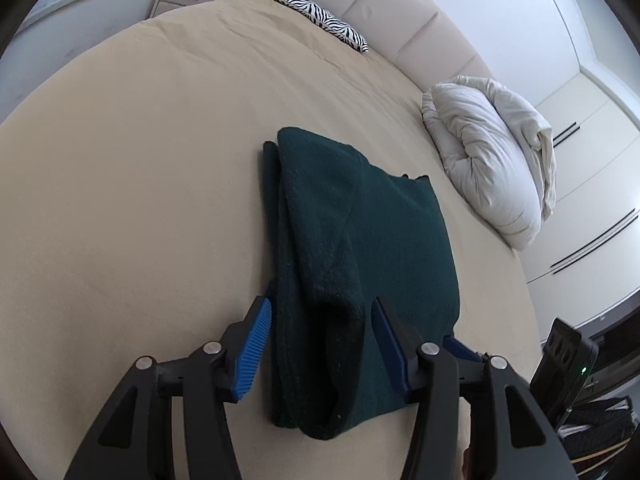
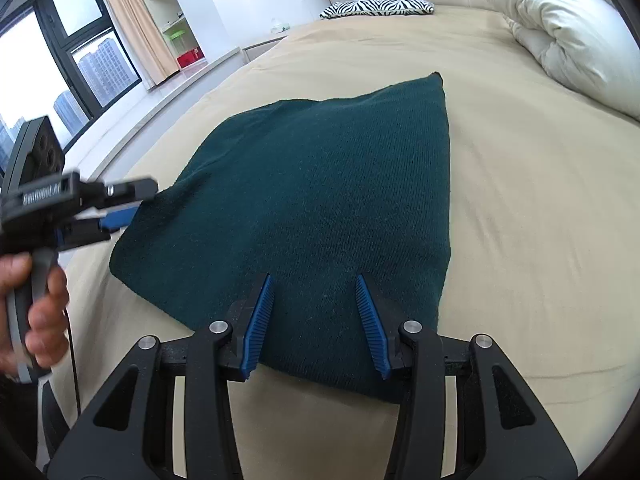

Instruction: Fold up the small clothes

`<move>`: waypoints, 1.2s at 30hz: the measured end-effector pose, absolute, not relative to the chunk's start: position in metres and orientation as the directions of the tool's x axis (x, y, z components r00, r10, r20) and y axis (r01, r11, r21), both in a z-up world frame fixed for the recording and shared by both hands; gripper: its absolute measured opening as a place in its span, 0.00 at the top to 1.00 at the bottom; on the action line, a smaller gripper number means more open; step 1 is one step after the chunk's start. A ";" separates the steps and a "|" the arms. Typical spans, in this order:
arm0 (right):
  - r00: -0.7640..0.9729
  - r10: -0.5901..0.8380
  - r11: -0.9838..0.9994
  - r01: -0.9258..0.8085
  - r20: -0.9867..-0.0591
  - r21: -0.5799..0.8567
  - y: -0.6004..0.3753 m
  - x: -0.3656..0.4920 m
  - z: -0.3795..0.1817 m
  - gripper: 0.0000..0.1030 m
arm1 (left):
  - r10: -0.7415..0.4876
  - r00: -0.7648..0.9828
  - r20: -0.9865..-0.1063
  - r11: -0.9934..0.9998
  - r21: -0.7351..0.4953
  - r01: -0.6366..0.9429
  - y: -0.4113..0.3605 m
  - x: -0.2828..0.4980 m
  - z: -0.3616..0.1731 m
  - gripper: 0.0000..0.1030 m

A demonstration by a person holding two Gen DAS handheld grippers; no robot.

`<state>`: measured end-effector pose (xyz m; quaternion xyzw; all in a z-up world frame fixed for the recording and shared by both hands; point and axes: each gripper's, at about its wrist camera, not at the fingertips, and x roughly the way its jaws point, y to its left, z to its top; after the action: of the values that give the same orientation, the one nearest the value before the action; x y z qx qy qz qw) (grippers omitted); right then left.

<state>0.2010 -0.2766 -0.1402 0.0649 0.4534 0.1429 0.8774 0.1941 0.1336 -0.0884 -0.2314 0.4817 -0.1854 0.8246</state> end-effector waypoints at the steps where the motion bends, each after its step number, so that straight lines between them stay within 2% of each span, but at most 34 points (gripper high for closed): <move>1: 0.547 0.310 0.951 -0.191 -0.778 0.244 -0.277 0.200 -0.141 0.59 | -0.520 0.474 -0.710 0.832 -0.548 0.092 0.131 0.193 -0.088 0.47; 3: 0.546 0.309 0.951 -0.192 -0.779 0.242 -0.270 0.194 -0.139 0.59 | -0.515 0.467 -0.719 0.837 -0.539 0.094 0.129 0.196 -0.092 0.57; 4: 0.543 0.309 0.951 -0.197 -0.781 0.239 -0.267 0.195 -0.138 0.59 | -0.515 0.463 -0.721 0.837 -0.540 0.090 0.127 0.197 -0.094 0.74; 5: 0.540 0.308 0.951 -0.204 -0.783 0.234 -0.265 0.195 -0.139 0.59 | -0.512 0.454 -0.729 0.839 -0.537 0.084 0.127 0.200 -0.099 0.81; 10: 0.524 0.317 0.948 -0.213 -0.790 0.238 -0.263 0.197 -0.141 0.59 | -0.531 0.453 -0.716 0.822 -0.565 0.070 0.136 0.193 -0.112 0.88; 21: 0.499 0.381 0.924 -0.182 -0.778 0.335 -0.284 0.195 -0.155 0.63 | -0.591 0.458 -0.664 0.746 -0.666 -0.003 0.152 0.177 -0.135 0.89; 25: 0.485 0.406 0.913 -0.170 -0.775 0.372 -0.288 0.197 -0.152 0.63 | -0.603 0.457 -0.654 0.732 -0.681 -0.007 0.157 0.177 -0.128 0.88; 28: 0.499 0.461 0.879 -0.142 -0.734 0.455 -0.300 0.197 -0.136 0.62 | -0.518 0.504 -0.691 0.799 -0.601 -0.003 0.160 0.172 -0.100 0.86; 30: 0.528 0.504 0.844 -0.134 -0.684 0.519 -0.312 0.199 -0.123 0.61 | -0.473 0.556 -0.683 0.830 -0.557 0.023 0.156 0.171 -0.076 0.86; 33: 0.499 0.611 0.755 -0.134 -0.615 0.641 -0.321 0.213 -0.118 0.61 | -0.473 0.560 -0.680 0.857 -0.502 0.116 0.128 0.180 -0.054 0.86; 36: 0.425 0.706 0.670 -0.145 -0.566 0.728 -0.315 0.230 -0.129 0.61 | -0.485 0.515 -0.707 0.868 -0.462 0.184 0.093 0.202 -0.061 0.86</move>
<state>0.2296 -0.3146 -0.1291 0.3030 0.4632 0.2701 0.7878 0.2021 0.0934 -0.0614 -0.1667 0.4519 -0.1958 0.8542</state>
